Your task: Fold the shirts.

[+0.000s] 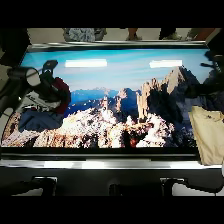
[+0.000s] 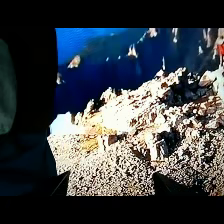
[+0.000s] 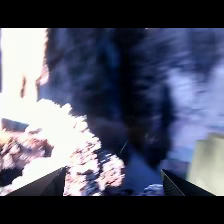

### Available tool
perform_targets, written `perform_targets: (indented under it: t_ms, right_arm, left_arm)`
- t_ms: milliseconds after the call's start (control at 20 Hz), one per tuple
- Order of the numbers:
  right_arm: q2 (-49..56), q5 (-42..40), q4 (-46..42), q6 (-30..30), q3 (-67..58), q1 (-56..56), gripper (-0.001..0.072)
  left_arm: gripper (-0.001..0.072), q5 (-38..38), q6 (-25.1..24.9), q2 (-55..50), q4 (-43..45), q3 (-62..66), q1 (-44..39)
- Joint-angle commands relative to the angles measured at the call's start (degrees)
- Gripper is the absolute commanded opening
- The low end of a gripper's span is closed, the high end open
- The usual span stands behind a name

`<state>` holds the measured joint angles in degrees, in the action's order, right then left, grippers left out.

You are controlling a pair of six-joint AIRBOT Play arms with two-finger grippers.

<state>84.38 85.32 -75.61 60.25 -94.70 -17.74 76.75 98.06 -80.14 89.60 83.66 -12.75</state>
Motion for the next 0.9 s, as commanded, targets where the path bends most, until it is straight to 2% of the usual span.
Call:
perform_targets:
  t_ms: [0, 850]
  right_arm:
    - [2.6, 3.8, -2.4, 0.6, 0.8, 6.9, 0.0686]
    - [2.6, 3.9, -3.7, 0.6, 0.8, 7.2, 0.0684]
  left_arm:
    - [0.059, -6.8, 3.1, 5.5, -1.6, -11.6, -0.5]
    - [0.0591, -6.8, 2.3, 5.2, -1.6, -11.5, -0.5]
